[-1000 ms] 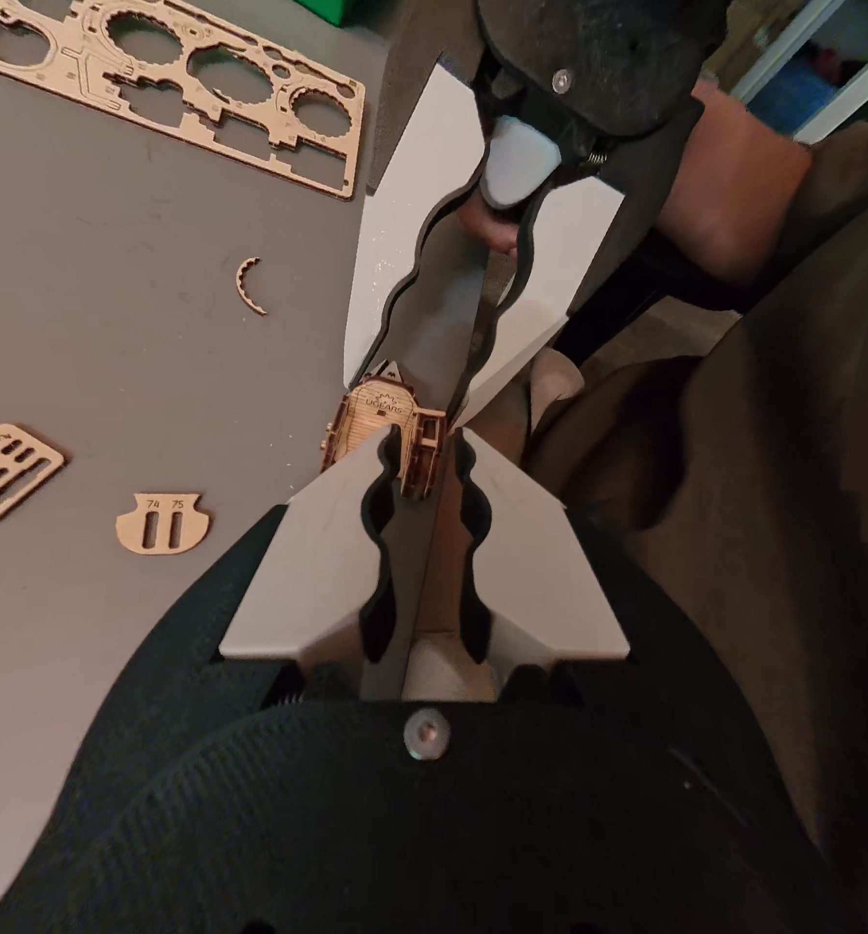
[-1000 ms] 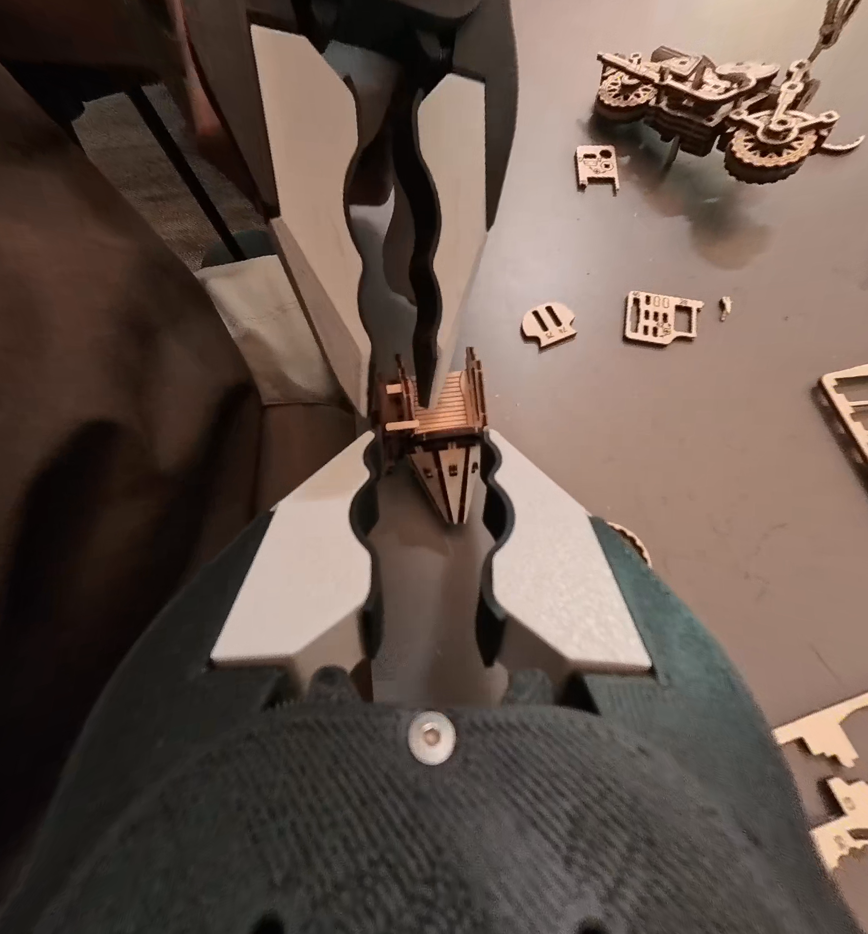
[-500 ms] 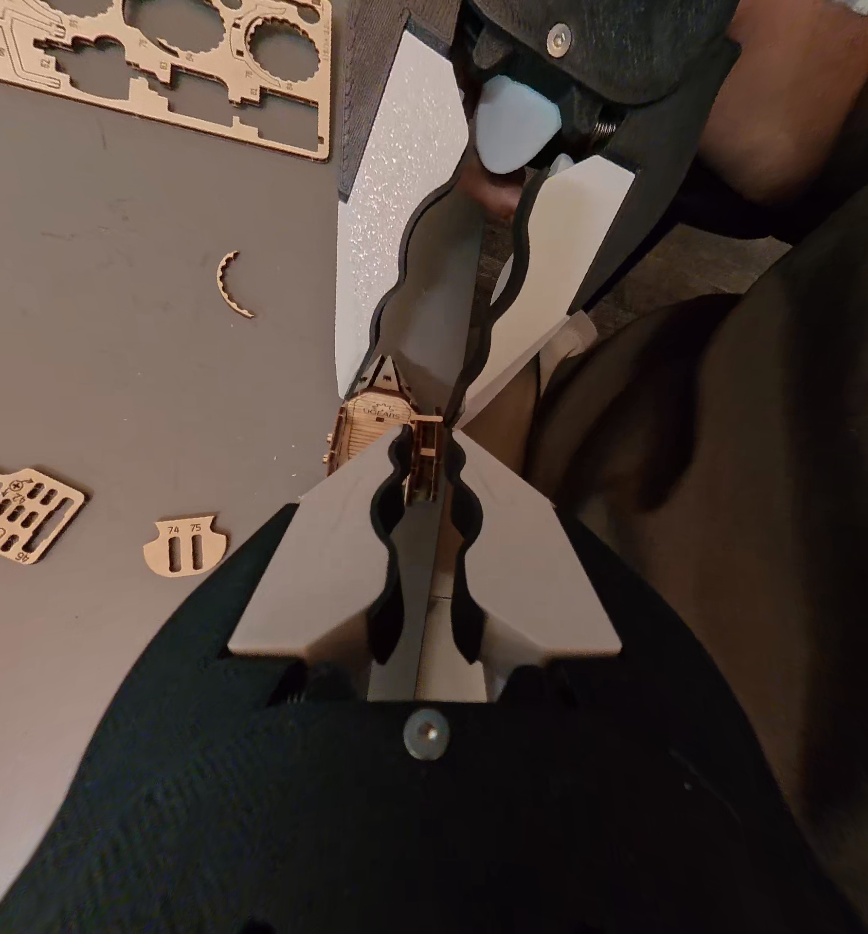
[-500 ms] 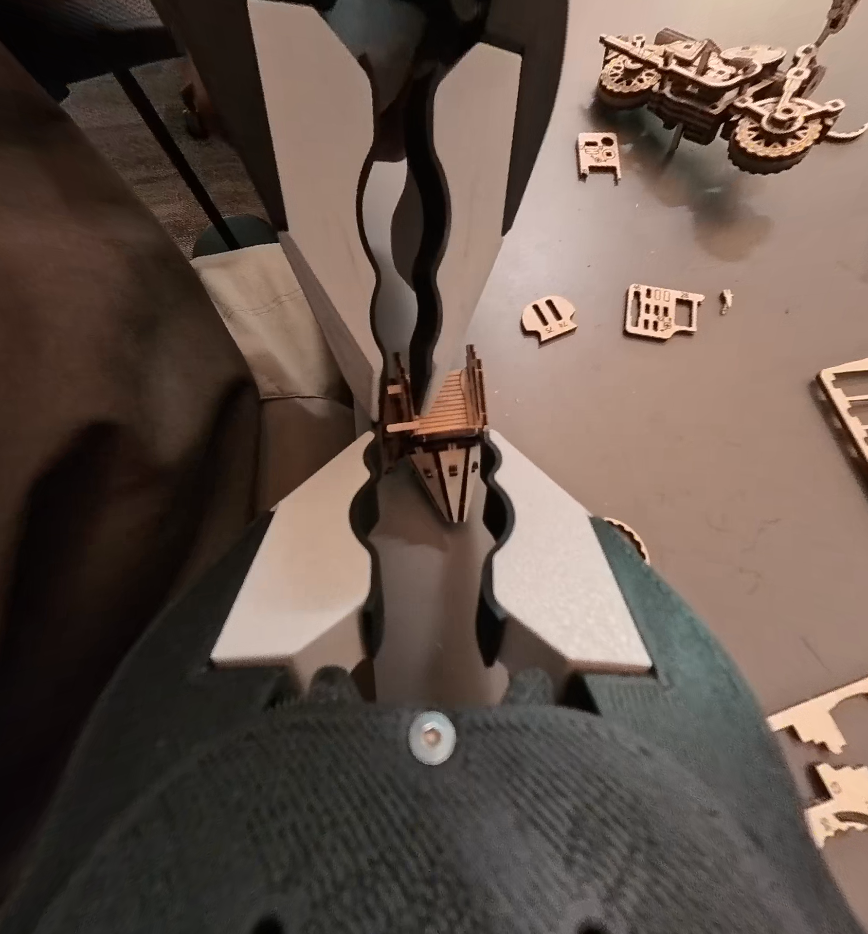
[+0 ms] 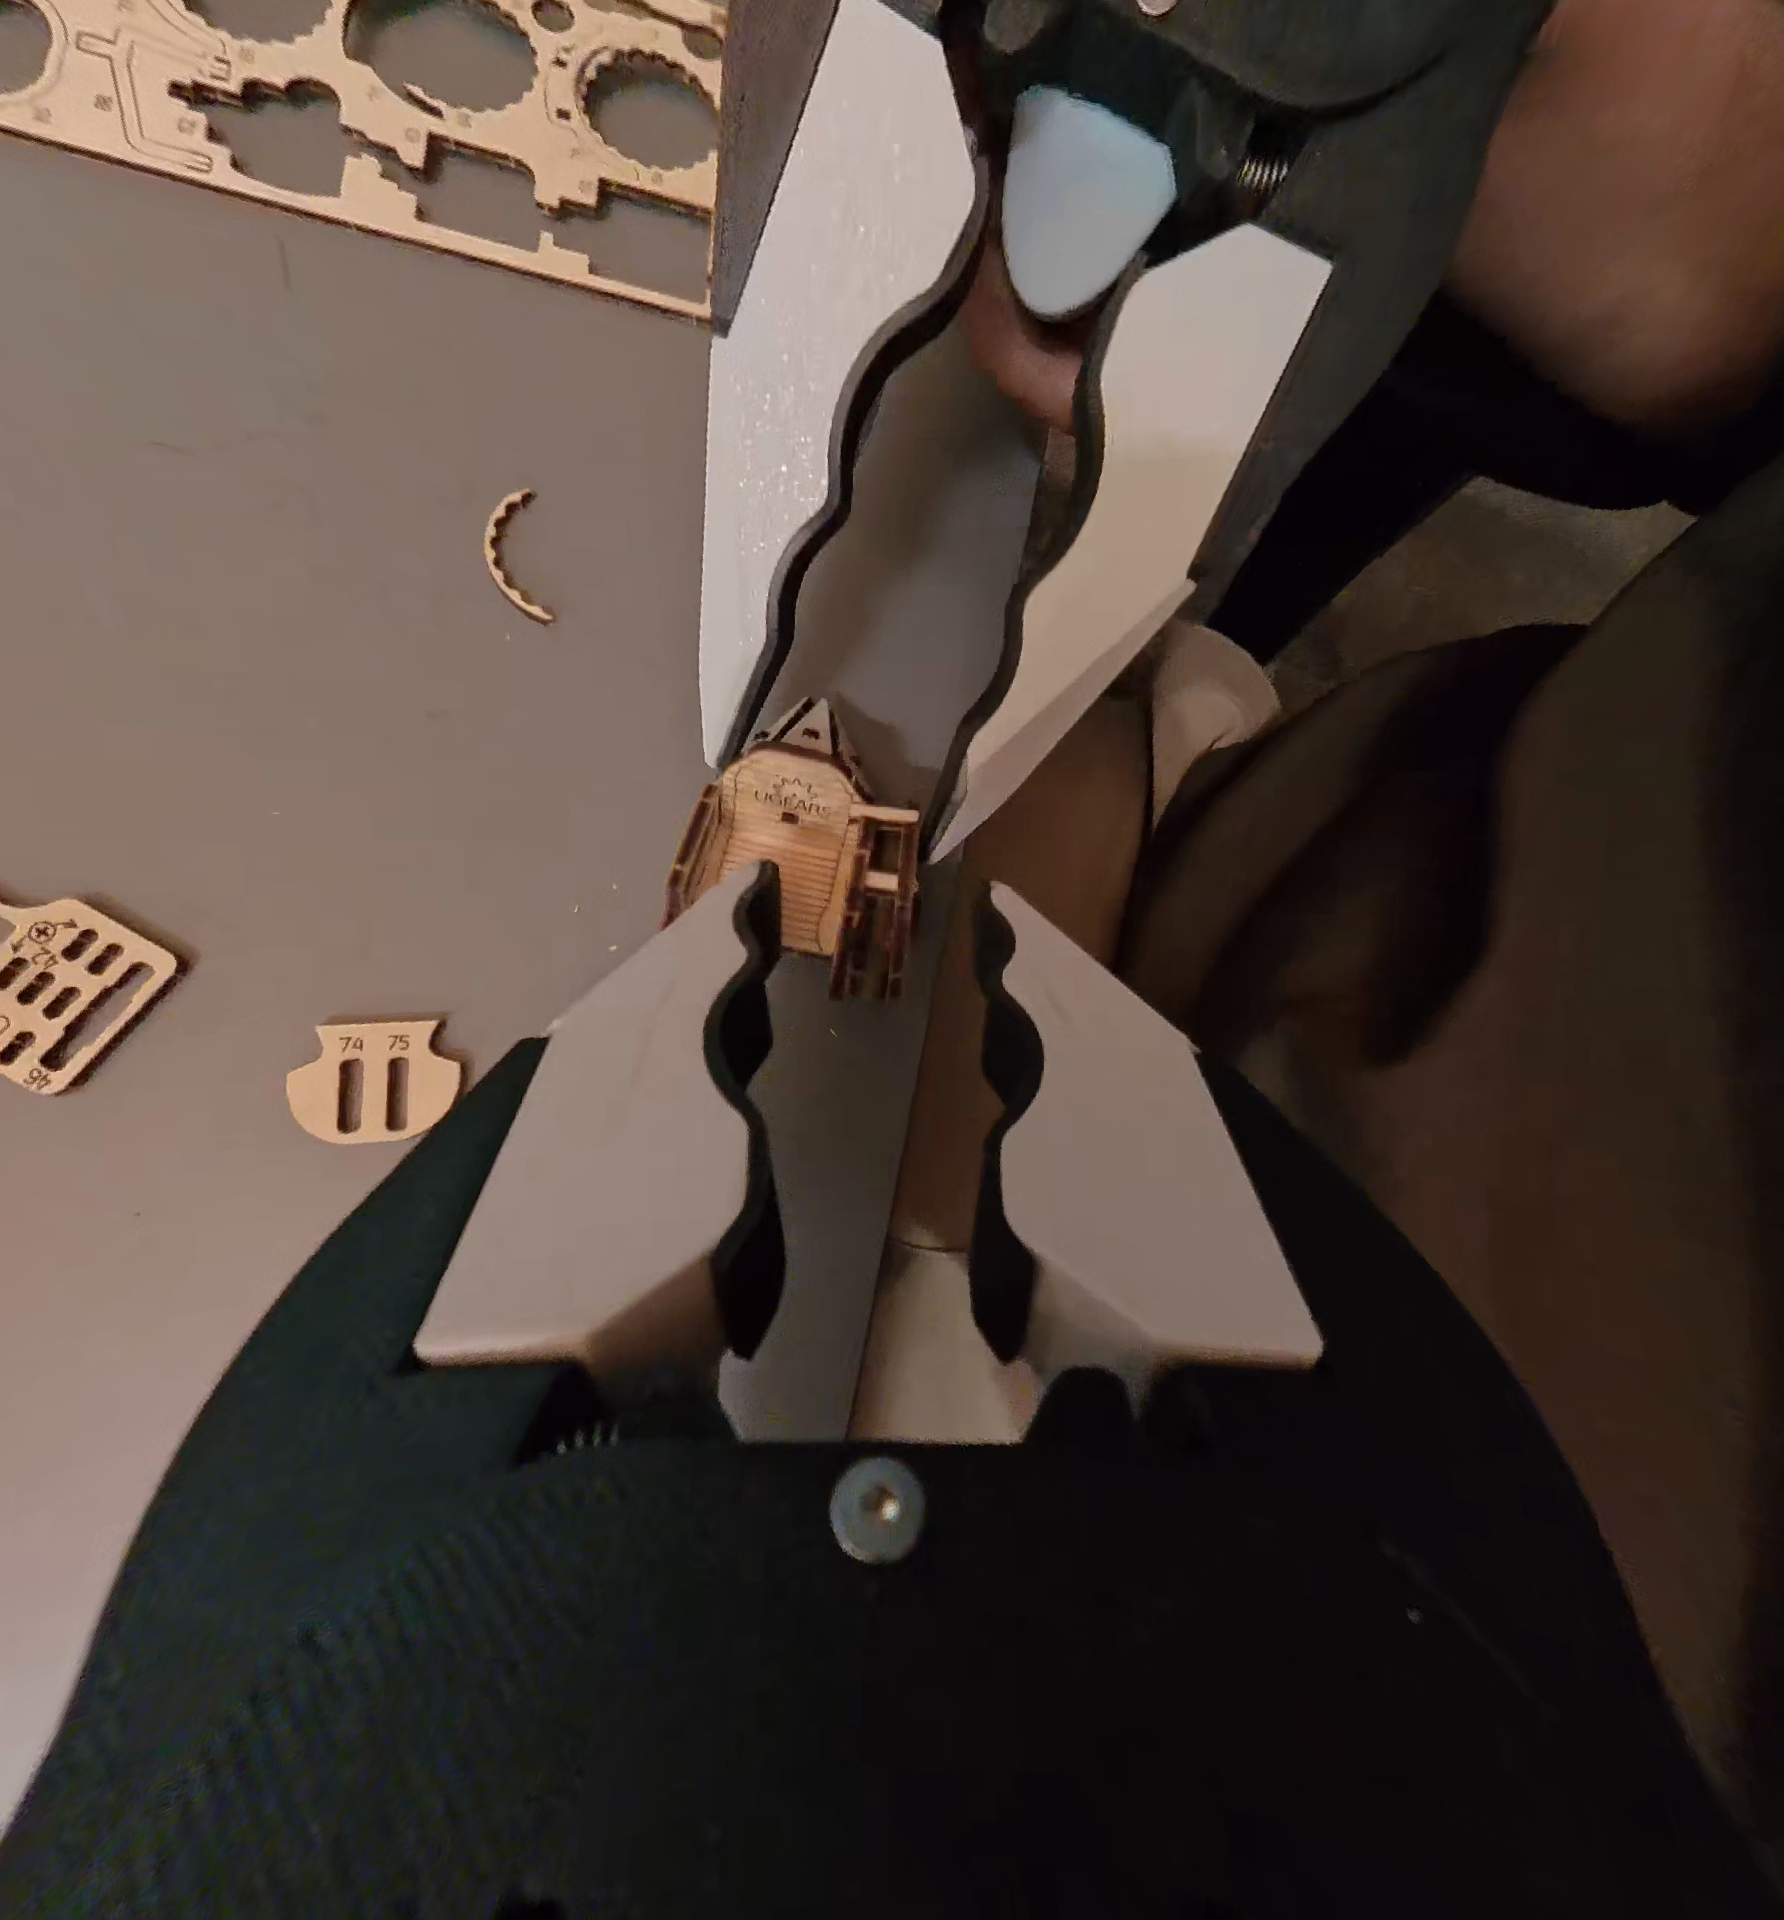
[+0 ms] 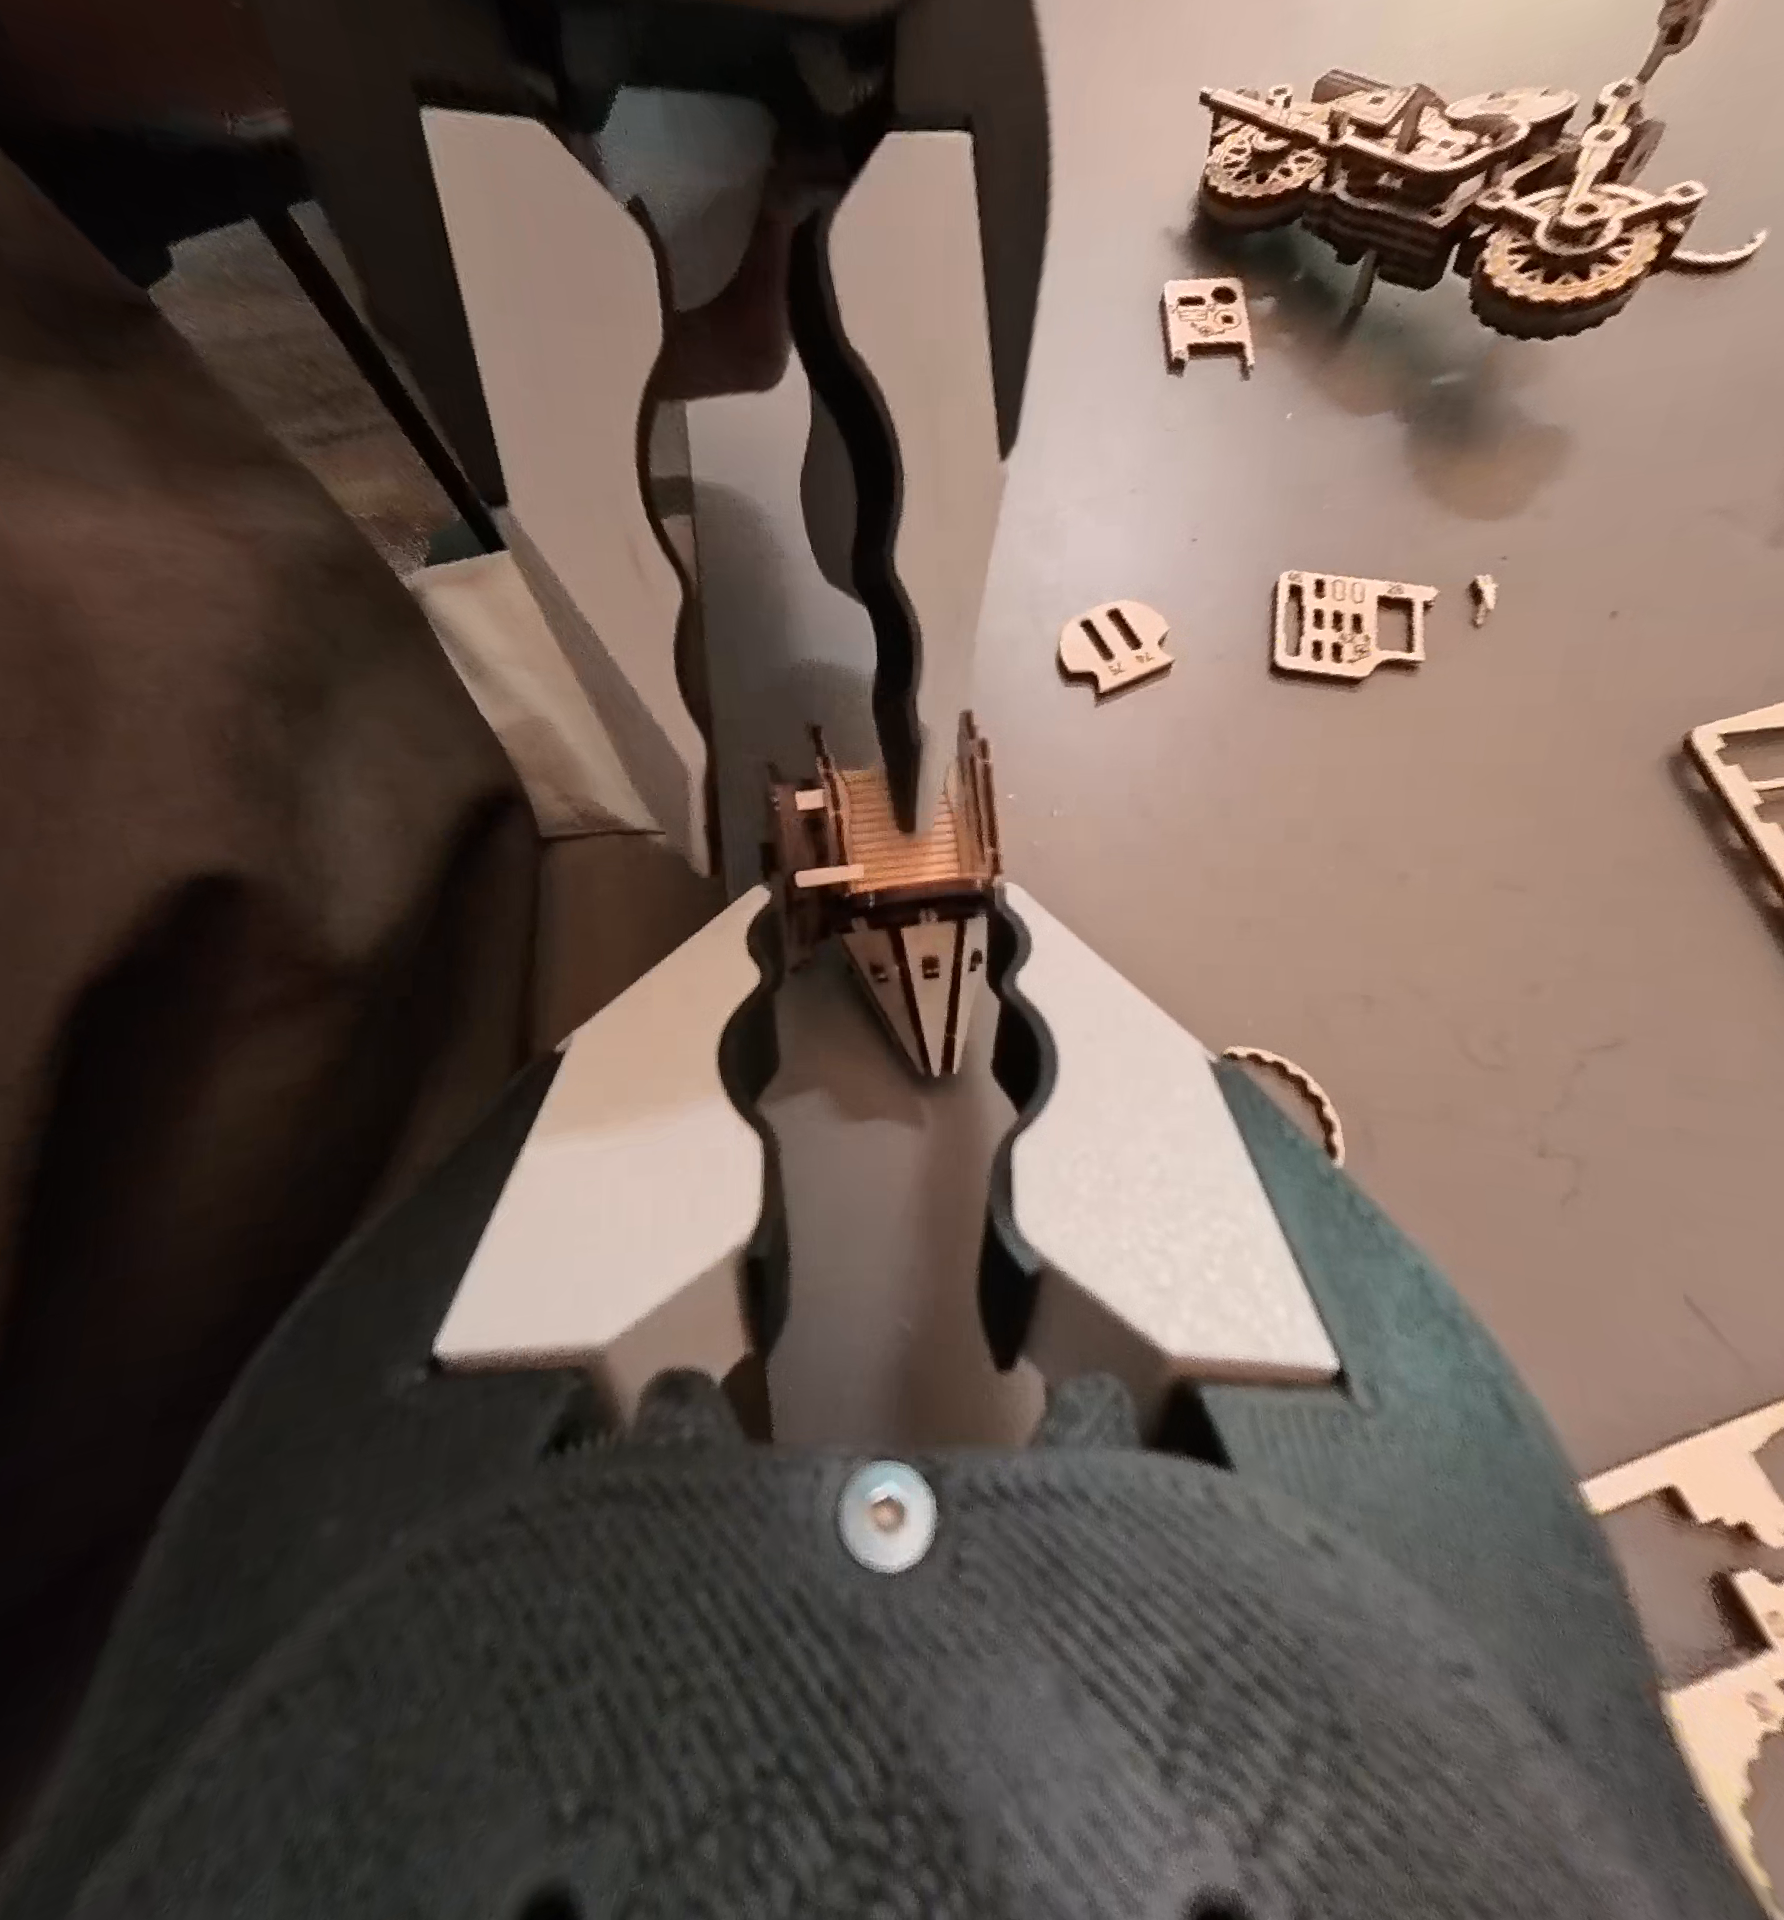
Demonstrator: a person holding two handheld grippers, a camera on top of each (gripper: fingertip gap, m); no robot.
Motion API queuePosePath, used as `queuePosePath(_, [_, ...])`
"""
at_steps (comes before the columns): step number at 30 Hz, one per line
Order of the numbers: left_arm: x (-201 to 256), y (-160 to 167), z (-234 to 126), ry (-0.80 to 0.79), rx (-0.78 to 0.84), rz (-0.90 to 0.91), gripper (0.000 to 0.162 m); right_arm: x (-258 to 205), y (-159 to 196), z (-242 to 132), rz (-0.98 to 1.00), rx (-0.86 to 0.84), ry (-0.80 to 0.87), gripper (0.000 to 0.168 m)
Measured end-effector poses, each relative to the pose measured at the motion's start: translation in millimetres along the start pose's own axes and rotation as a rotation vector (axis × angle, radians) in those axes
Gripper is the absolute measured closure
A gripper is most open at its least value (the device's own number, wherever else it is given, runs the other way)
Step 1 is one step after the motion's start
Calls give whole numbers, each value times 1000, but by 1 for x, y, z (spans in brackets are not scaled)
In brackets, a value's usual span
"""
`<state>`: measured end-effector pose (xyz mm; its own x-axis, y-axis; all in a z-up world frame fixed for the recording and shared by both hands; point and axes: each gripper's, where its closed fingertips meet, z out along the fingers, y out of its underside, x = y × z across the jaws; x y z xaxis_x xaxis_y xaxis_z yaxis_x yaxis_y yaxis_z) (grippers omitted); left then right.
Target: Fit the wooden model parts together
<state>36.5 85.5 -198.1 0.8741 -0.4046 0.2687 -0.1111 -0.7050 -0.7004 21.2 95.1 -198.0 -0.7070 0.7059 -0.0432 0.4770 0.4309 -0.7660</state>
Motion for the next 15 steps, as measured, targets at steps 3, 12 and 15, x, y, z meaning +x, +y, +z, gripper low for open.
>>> queuePosePath(3, [-6,0,-3,-37,52,-1,138,2,0,-1,14,17,-5,131])
queuePosePath(12, [-6,1,-6,-9,117,10,151,5,1,-1,34,39,-17,130])
queuePosePath(15, [-7,1,-6,-17,121,10,152,8,2,-6,46,26,-17,119])
